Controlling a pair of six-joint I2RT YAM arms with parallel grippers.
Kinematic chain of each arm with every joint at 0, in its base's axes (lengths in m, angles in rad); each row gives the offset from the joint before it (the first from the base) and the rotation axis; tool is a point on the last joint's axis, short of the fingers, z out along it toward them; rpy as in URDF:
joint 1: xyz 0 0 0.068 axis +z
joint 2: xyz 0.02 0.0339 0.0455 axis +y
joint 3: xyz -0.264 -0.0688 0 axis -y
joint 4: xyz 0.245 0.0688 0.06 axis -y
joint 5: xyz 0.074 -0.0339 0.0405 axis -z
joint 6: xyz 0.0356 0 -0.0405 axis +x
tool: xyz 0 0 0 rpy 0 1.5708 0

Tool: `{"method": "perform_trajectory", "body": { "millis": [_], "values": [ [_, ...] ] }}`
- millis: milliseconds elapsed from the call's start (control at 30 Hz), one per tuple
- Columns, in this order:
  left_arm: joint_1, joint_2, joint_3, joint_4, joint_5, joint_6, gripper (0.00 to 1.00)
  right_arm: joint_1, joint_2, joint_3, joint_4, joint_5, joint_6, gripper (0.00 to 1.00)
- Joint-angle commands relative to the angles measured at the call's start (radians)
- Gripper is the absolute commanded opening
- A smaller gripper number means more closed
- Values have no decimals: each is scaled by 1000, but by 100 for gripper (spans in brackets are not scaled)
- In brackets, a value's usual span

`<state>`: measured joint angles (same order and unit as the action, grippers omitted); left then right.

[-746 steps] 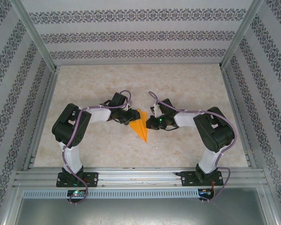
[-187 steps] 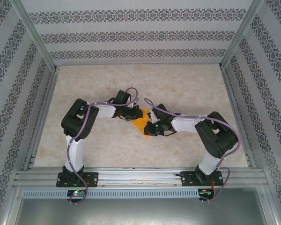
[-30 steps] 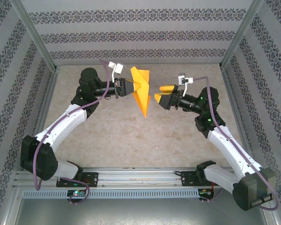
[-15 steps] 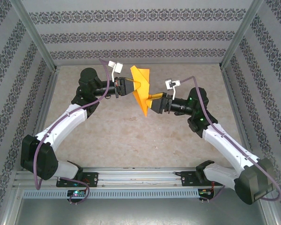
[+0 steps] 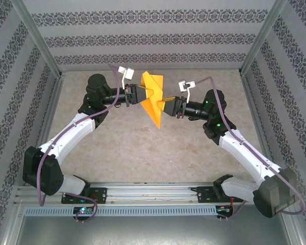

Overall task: Fold a paper plane with a square sheet of paper (fold left side to right side)
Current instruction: Turn over the paper at the center of the table.

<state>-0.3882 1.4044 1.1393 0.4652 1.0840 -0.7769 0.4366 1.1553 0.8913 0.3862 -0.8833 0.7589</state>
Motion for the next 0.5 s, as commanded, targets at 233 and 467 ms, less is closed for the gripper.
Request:
{"method": "perform_trajectory", "body": {
  "millis": [233,467],
  "values": [
    [-15,-13,1,-7,-21,58,26,10,-2,40,-40,4,-35,12],
    [-3,-94,-20,-176,-177,208,48,8,-28,40,-125,43,-90,1]
  ]
}}
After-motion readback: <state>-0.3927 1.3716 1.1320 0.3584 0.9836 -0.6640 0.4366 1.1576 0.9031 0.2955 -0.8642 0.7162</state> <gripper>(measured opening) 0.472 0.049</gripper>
